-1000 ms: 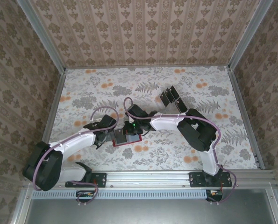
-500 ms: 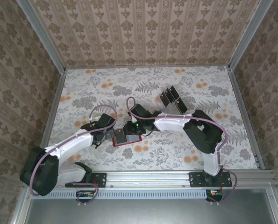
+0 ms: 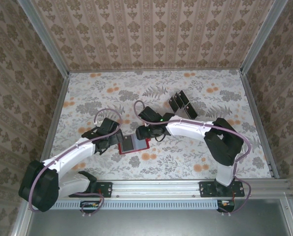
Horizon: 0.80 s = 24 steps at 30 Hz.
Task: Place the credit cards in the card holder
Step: Close the card holder at the center of the table.
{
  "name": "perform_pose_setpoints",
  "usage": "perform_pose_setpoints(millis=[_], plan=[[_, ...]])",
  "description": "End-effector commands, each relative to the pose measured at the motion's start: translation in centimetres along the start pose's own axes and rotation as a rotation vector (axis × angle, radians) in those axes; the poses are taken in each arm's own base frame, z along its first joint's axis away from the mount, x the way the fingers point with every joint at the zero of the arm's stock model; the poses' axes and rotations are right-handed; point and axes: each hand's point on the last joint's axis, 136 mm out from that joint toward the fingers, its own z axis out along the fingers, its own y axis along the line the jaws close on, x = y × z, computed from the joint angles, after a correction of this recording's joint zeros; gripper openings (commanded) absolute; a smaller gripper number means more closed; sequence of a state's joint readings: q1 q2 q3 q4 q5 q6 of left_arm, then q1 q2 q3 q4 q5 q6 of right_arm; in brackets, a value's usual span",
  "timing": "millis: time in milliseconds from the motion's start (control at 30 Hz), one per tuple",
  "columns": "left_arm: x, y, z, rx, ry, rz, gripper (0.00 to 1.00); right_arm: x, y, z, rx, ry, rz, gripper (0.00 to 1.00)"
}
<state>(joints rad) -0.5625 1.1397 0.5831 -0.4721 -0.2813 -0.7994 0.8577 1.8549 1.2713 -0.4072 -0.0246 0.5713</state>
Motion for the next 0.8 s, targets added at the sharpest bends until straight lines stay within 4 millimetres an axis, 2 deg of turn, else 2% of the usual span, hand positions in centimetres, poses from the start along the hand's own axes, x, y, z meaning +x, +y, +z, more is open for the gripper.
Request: perform_pose_setpoints(millis=[0, 133, 267, 333, 433, 500, 567, 767], plan=[[-0.9, -0.9, -0.3, 0.029, -0.007, 0.012, 1.0, 0.6, -0.9, 0.6, 0.126, 0.03, -0.087, 0.62], [-0.7, -1.1, -0.1, 0.035, 0.005, 0.013, 1.0, 0.7, -1.9, 1.5, 0.219, 0.046, -0.111, 0.62], [-0.6, -1.3, 0.0, 0.045, 0.009, 0.018, 1.0, 1.0, -3.2, 2.2, 0.284, 0.057, -0.115, 0.56], [-0.6, -1.5, 0.1, 0.057, 0.009, 0.02, 1.0, 1.2, -3.6, 2.2, 0.301, 0.054, -0.114, 0.43], [-0.5, -2.0, 0.2, 0.089, 0.012, 0.024, 1.0, 1.2, -4.0, 2.1, 0.303, 0.042, -0.099, 0.13], [-0.4, -2.7, 0.4, 0.128, 0.014, 0.03, 1.0, 1.3, -4.0, 1.9, 0.29, 0.035, -0.091, 0.03], [-0.3, -3.4, 0.5, 0.168, 0.013, 0.034, 1.0, 1.7, -4.1, 1.8, 0.278, 0.038, -0.079, 0.0], [0.2, -5.2, 1.3, 0.282, 0.008, 0.045, 1.0, 2.1, -4.5, 1.5, 0.188, 0.009, 0.02, 0.0]])
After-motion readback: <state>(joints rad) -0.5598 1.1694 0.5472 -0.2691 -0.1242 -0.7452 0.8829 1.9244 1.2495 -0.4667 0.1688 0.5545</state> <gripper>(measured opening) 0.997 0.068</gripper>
